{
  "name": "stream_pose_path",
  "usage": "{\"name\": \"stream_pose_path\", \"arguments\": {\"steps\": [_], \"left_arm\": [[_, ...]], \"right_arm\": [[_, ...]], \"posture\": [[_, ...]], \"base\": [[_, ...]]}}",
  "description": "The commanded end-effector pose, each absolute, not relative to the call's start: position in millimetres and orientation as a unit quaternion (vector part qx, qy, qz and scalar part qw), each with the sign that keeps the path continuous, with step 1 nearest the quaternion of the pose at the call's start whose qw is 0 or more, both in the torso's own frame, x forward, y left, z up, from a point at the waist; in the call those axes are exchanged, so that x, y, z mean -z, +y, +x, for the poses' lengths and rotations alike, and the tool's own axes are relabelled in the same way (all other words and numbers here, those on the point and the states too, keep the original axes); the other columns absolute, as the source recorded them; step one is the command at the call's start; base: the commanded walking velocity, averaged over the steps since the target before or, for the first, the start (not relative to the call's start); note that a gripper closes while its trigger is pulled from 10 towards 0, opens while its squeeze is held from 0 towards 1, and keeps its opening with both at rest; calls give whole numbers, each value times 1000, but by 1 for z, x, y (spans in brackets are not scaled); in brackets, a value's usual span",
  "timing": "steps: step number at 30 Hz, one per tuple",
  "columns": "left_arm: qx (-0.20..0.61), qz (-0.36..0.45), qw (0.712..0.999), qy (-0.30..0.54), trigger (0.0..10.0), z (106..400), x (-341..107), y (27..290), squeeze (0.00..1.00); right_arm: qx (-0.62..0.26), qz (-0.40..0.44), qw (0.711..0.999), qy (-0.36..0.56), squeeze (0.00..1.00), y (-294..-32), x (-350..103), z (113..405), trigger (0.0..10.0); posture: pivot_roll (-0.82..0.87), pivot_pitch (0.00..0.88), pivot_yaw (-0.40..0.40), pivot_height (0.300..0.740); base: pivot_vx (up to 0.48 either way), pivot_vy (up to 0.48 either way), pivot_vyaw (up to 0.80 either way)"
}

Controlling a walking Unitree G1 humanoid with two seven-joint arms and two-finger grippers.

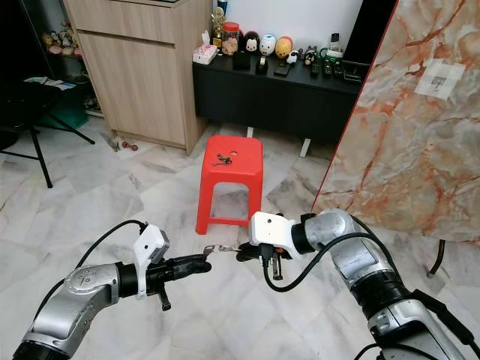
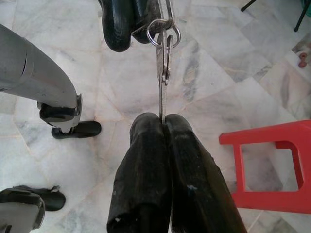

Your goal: Hang keys on a hook

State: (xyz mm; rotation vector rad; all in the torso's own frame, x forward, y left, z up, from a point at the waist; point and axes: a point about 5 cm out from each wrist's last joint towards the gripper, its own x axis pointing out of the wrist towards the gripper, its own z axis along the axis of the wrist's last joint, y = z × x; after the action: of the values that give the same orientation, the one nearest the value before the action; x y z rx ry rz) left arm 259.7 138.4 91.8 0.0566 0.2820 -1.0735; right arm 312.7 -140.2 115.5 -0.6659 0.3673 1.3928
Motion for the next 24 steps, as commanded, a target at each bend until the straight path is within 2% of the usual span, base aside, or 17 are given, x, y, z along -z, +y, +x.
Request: {"name": "stream_pose_path", "arguments": {"steps": [1, 14, 15, 16, 21, 22, 23, 24], "left_arm": [[504, 26, 855, 121, 0, 261, -95, 140, 0], [496, 25, 861, 113, 0, 264, -97, 140, 0], [496, 25, 861, 113, 0, 264, -97, 140, 0], [496, 24, 860, 113, 0, 264, -97, 140, 0], [498, 23, 859, 114, 0, 263, -97, 140, 0], [499, 23, 859, 114, 0, 263, -97, 140, 0], [499, 23, 859, 114, 0, 263, -97, 140, 0], [499, 23, 859, 114, 0, 263, -97, 140, 0]], "right_arm": [[-626, -302, 697, 176, 0, -144, -111, 311, 10000], [-614, -294, 709, 184, 0, -140, -101, 311, 10000], [-613, -293, 709, 186, 118, -140, -100, 311, 10000], [-610, -291, 713, 186, 1000, -140, -100, 311, 10000], [-597, -299, 721, 189, 1000, -141, -97, 313, 10000], [-590, -299, 725, 192, 137, -142, -96, 314, 10000], [-586, -299, 729, 192, 0, -142, -96, 315, 10000], [-582, -300, 731, 192, 0, -143, -96, 316, 10000]], "posture": [[-5, 0, -107, 740], [-3, 0, -107, 740], [-3, 0, -107, 740], [-3, 0, -107, 740], [-4, 1, -107, 740], [-4, 1, -107, 740], [-4, 1, -107, 740], [-4, 1, -107, 740]], "base": [[0, 0, 0], [0, 0, 0], [0, 0, 0], [0, 0, 0], [0, 0, 0], [0, 0, 0], [0, 0, 0], [0, 0, 0]]}}
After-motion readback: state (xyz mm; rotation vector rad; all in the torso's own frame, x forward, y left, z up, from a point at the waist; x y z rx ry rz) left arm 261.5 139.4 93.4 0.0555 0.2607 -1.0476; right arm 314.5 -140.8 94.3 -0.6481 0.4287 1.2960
